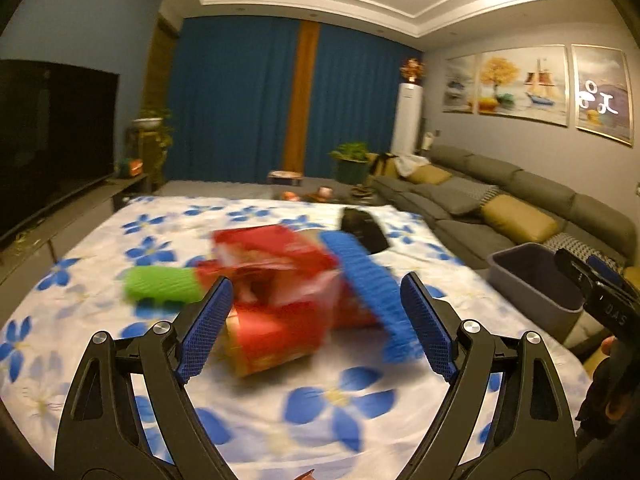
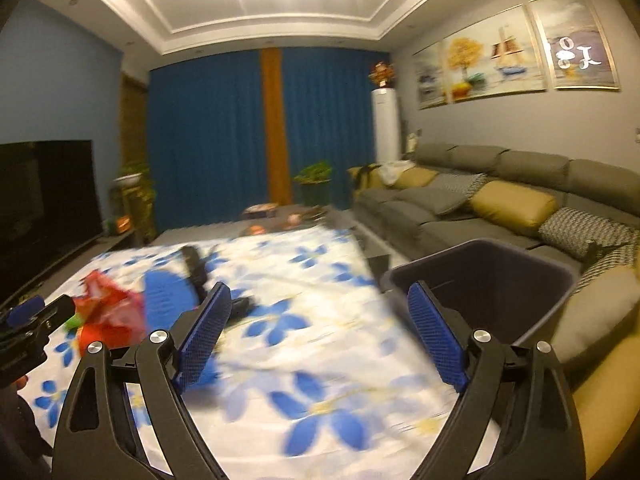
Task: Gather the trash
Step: 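Move both open grippers back to the trash pile, then grasp the blue mesh net with the right gripper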
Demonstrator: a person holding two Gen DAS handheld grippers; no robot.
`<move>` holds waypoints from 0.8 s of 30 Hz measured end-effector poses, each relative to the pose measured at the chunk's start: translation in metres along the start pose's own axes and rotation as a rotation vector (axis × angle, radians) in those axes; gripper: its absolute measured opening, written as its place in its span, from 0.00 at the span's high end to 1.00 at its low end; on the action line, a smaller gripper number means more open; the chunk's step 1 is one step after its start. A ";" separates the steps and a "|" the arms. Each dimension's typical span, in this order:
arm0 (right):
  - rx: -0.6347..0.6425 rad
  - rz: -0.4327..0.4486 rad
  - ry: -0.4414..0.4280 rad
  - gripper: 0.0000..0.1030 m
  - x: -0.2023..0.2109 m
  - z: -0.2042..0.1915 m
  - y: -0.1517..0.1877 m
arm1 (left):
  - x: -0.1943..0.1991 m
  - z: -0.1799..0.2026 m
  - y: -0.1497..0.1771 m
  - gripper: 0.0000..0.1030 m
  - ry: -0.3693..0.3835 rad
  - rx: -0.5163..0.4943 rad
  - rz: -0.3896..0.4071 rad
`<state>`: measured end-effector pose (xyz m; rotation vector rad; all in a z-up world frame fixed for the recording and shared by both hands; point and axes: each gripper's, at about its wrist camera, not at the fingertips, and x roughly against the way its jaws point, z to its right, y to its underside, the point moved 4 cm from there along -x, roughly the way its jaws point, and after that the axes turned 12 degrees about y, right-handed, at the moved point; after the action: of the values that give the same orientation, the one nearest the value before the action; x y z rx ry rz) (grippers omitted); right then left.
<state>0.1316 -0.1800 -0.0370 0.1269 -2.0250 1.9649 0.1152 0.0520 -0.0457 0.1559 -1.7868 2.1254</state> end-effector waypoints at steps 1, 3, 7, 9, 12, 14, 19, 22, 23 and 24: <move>0.005 -0.006 -0.013 0.16 0.001 -0.009 0.002 | 0.004 -0.007 0.001 0.18 -0.010 0.010 0.003; 0.021 -0.018 -0.040 0.16 -0.001 -0.026 0.004 | 0.013 -0.023 0.003 0.18 -0.034 0.036 0.009; 0.070 -0.030 -0.068 0.16 -0.003 -0.056 0.012 | 0.019 -0.041 0.005 0.18 -0.061 0.070 0.013; 0.097 -0.041 -0.081 0.16 -0.005 -0.070 0.018 | 0.022 -0.045 0.008 0.18 -0.070 0.075 0.016; 0.129 -0.067 -0.092 0.16 -0.007 -0.085 0.030 | 0.022 -0.051 0.009 0.18 -0.076 0.083 0.018; 0.140 -0.083 -0.093 0.20 -0.012 -0.092 0.035 | 0.021 -0.054 0.009 0.18 -0.076 0.091 0.020; 0.173 -0.135 -0.109 0.27 -0.031 -0.114 0.045 | 0.016 -0.058 0.011 0.18 -0.077 0.092 0.014; 0.190 -0.161 -0.123 0.31 -0.040 -0.126 0.050 | 0.012 -0.060 0.011 0.18 -0.073 0.094 0.007; 0.193 -0.167 -0.128 0.32 -0.043 -0.130 0.051 | 0.011 -0.061 0.012 0.19 -0.072 0.095 0.005; 0.200 -0.178 -0.137 0.33 -0.046 -0.134 0.052 | 0.010 -0.061 0.012 0.19 -0.070 0.095 0.003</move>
<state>0.1821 -0.0517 -0.0995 0.4817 -1.8194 2.0885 0.1109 0.1115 -0.0656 0.2544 -1.7255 2.2341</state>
